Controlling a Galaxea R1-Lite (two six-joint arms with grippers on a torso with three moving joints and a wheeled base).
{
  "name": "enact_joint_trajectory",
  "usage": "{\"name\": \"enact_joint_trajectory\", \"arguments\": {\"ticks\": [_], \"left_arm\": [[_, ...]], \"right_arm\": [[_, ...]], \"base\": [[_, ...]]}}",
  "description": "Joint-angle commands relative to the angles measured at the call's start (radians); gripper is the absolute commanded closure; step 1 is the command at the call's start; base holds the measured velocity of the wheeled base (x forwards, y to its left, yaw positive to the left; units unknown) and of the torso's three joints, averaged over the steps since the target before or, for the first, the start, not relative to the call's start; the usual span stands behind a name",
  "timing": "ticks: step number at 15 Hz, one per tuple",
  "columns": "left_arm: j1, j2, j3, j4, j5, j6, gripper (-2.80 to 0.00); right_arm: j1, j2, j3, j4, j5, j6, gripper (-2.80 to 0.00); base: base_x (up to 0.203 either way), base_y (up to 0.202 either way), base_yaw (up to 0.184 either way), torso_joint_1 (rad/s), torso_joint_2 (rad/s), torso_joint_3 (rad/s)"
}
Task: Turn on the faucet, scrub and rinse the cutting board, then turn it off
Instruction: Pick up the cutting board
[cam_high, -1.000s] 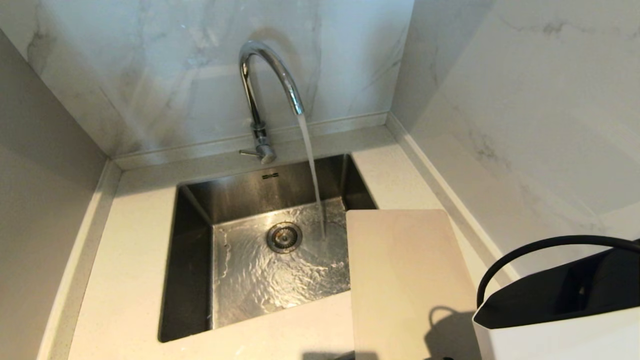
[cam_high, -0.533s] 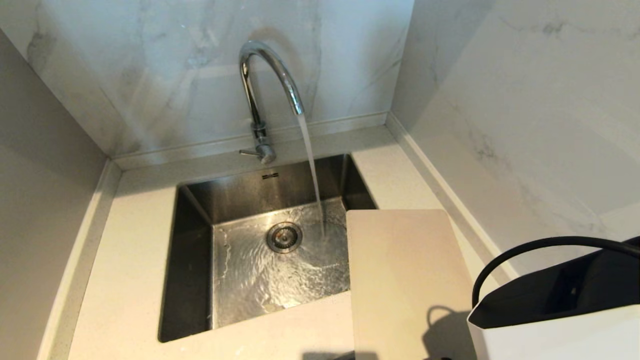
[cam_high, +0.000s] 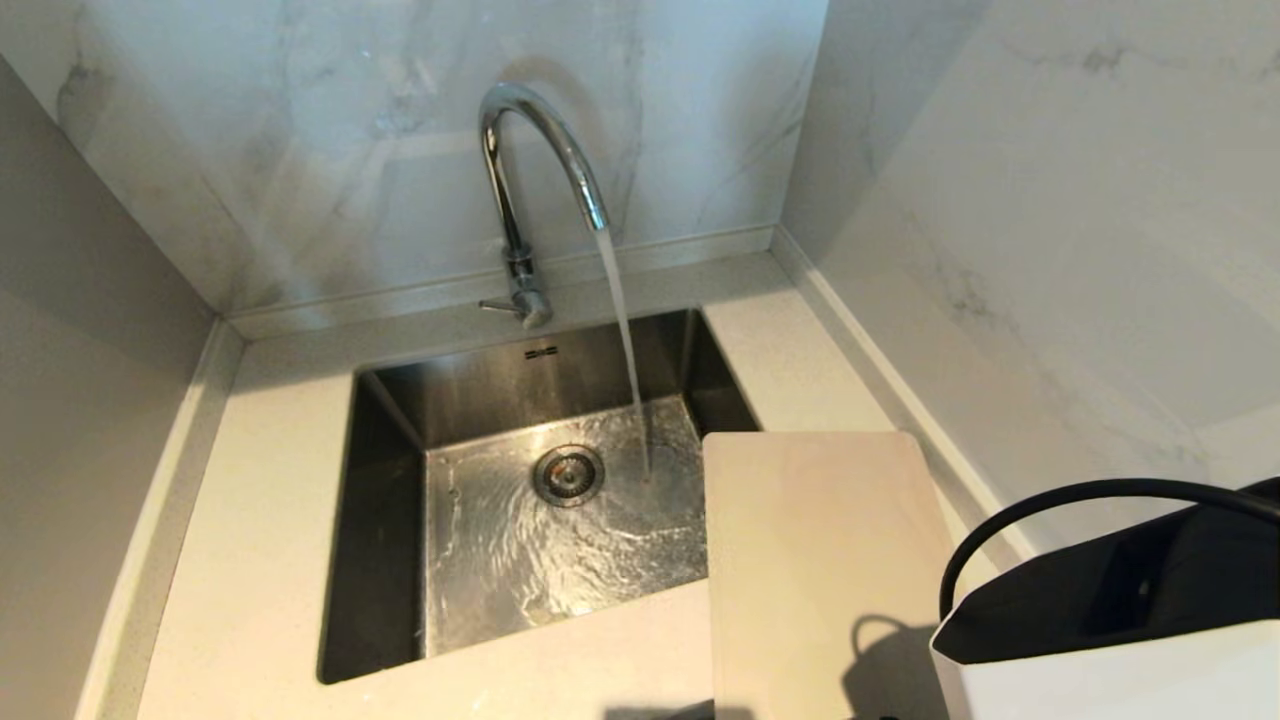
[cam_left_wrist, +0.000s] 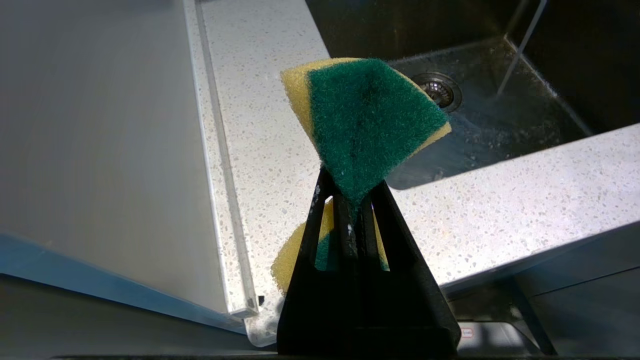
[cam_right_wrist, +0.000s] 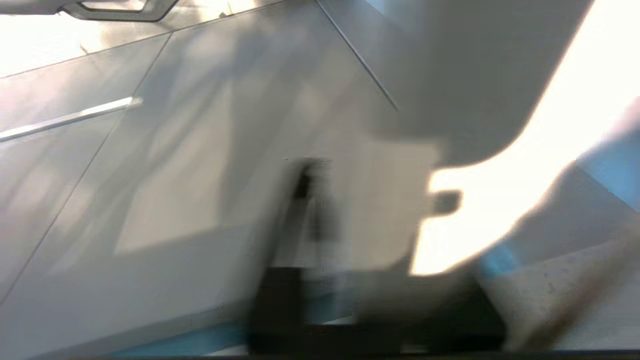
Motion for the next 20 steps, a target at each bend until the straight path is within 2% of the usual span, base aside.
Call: {"name": "enact_joint_trajectory", "arguments": {"ticks": [1, 9, 20], "left_arm": [[0.000, -0.002, 0.000, -0.001, 0.000, 0.000, 0.00], [0.000, -0.002, 0.000, -0.001, 0.000, 0.000, 0.00], [0.000, -0.002, 0.000, -0.001, 0.000, 0.000, 0.00]], "right_arm": [[0.000, 0.015, -0.002, -0.006, -0.002, -0.010, 0.00], [0.002, -0.102, 0.017, -0.005, -0.004, -0.014, 0.00], [0.002, -0.345, 0.079, -0.003, -0.081, -0.121, 0.00]], "base": [[0.000, 0.000, 0.000, 0.000, 0.00, 0.000], [0.000, 0.000, 0.000, 0.000, 0.00, 0.000], [0.000, 0.000, 0.000, 0.000, 0.00, 0.000]]}}
